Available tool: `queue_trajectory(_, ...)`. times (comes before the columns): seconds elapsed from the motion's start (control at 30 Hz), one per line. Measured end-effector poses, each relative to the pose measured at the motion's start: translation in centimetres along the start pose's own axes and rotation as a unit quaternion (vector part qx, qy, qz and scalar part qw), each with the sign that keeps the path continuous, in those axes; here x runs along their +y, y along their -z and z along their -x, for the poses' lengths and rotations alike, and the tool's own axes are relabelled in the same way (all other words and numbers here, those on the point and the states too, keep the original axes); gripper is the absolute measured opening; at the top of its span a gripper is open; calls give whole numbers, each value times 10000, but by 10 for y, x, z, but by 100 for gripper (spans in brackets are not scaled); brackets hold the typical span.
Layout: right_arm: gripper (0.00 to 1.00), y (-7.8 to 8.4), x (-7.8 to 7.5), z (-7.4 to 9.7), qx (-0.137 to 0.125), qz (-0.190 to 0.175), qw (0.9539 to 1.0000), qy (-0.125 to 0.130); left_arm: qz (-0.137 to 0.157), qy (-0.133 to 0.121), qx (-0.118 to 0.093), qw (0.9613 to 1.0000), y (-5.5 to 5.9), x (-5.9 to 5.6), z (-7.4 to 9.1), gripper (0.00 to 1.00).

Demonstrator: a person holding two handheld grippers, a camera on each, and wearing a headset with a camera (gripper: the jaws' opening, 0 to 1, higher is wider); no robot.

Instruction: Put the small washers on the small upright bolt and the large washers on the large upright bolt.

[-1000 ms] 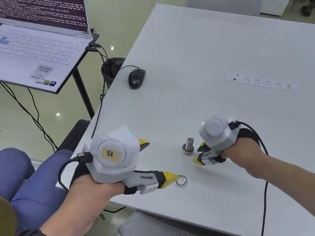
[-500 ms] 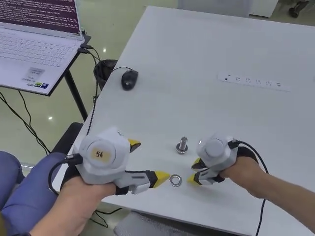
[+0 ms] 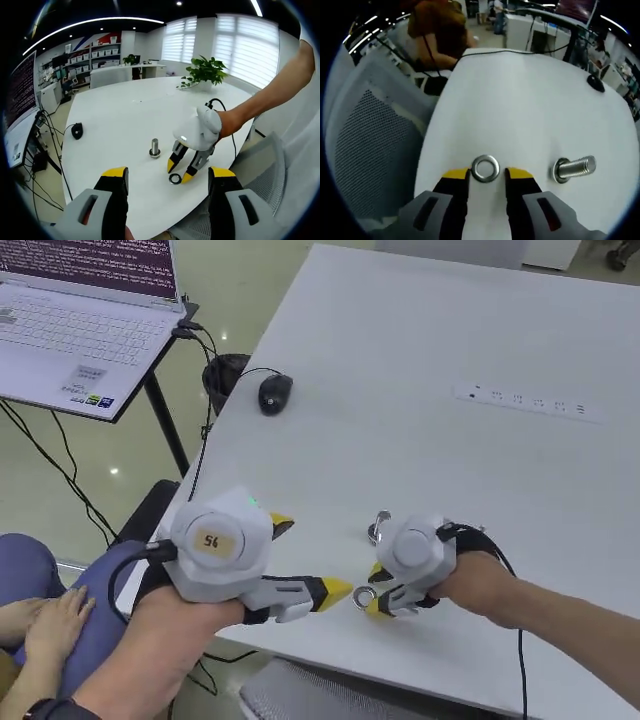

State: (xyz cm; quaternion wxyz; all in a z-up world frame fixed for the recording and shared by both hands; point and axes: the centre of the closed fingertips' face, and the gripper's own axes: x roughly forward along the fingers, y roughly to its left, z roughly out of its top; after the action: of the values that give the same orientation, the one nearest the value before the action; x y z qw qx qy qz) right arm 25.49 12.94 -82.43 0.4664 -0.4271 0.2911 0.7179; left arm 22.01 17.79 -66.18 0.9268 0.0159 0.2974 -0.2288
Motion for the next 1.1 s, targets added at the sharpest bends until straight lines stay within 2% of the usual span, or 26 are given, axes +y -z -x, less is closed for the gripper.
queue_trajectory(0.1,30,0,6,0,193,569,9978,-274,1,1,8,10000,1,0,0,64)
queue_trajectory(0.13,30,0,6,0,210,620,9974,-287,0,2,9,10000,1,0,0,64)
queue_trajectory(0.17,30,1,6,0,275,822,9958,-303,-9,5,15,10000,1,-1,0,64)
queue_trajectory(0.23,29,0,6,0,276,847,9954,-341,-7,9,12,10000,1,-2,-1,64)
queue_trajectory(0.4,25,-2,5,-1,204,764,9964,-318,-4,11,-3,10000,-1,-3,-2,64)
queue_trajectory(0.6,24,1,6,1,238,820,9958,-338,-23,14,-10,10000,-3,-3,-3,64)
queue_trajectory(0.73,23,2,5,2,235,715,9968,-268,-35,12,-3,10000,-3,-2,-3,64)
queue_trajectory(0.83,23,-2,3,4,81,550,9983,-192,-38,12,1,10000,-3,-2,-3,64)
queue_trajectory(1.1,23,-5,0,9,-110,245,9996,-74,-34,23,11,10000,-3,-3,-4,64)
